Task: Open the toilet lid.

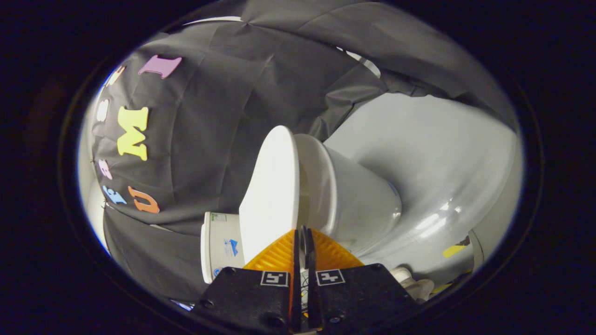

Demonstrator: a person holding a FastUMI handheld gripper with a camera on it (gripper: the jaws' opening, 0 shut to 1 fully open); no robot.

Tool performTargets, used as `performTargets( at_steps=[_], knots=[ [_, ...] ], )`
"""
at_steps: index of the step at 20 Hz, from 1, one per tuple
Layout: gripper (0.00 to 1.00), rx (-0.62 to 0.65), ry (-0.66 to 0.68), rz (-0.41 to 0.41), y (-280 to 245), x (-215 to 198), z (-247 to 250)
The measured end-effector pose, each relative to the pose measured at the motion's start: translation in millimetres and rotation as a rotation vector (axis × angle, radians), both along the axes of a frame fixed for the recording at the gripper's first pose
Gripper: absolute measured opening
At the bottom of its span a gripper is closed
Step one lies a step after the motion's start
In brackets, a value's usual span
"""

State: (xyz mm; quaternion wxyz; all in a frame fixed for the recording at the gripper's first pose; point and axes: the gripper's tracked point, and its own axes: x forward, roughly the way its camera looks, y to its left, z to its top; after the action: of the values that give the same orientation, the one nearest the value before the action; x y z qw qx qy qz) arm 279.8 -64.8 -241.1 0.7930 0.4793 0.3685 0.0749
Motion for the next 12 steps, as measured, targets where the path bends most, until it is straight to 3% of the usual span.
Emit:
performTargets(
  at_steps=[12],
  knots=[
    [0.09, -0.107, -0.063, 0.055, 19.0, -9.4, 69.2]
  ],
)
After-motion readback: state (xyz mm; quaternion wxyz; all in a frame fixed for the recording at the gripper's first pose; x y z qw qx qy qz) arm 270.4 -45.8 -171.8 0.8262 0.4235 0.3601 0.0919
